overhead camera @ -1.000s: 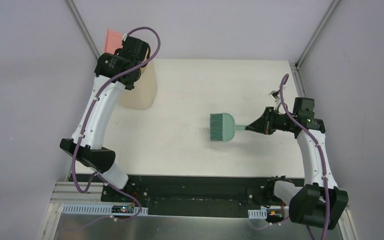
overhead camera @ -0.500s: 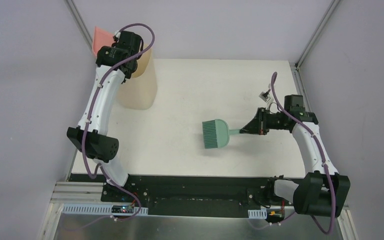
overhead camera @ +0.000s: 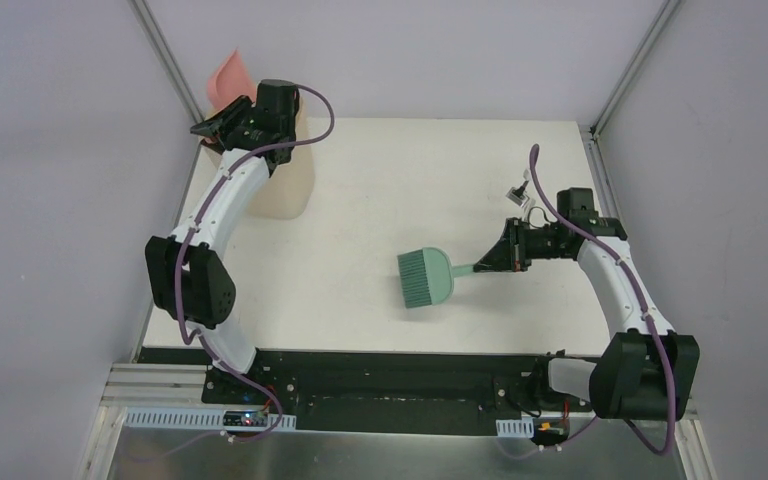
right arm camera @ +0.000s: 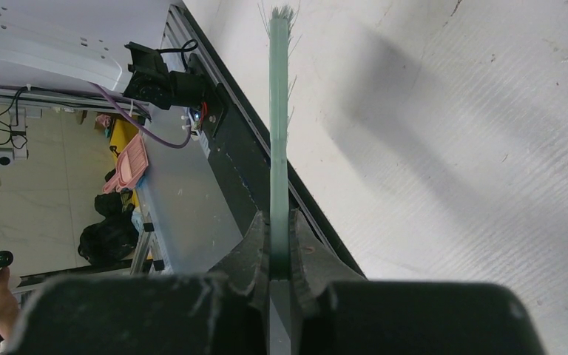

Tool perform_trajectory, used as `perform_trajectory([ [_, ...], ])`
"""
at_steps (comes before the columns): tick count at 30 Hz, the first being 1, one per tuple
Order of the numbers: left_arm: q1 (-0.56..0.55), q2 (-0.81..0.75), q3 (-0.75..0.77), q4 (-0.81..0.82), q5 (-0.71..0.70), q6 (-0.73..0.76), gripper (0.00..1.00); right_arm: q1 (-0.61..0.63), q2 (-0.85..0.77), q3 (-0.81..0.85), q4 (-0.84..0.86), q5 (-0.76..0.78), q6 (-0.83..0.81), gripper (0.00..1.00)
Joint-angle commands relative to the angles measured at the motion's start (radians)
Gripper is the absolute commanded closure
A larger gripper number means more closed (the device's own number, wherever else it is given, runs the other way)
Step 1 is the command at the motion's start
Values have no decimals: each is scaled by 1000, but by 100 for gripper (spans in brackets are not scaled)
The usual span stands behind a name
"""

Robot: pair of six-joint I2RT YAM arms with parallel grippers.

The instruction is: Sweep away the paper scraps from the table

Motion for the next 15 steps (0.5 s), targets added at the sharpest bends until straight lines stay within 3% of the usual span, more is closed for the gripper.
perform_trajectory([
  [1,-2,-102,-37,435,-55,391,95,4,-12,55,-2,-22,-43,100],
  [15,-11,-120,-92,410,-37,362,94,3,-25,52,-2,6,-49,100],
])
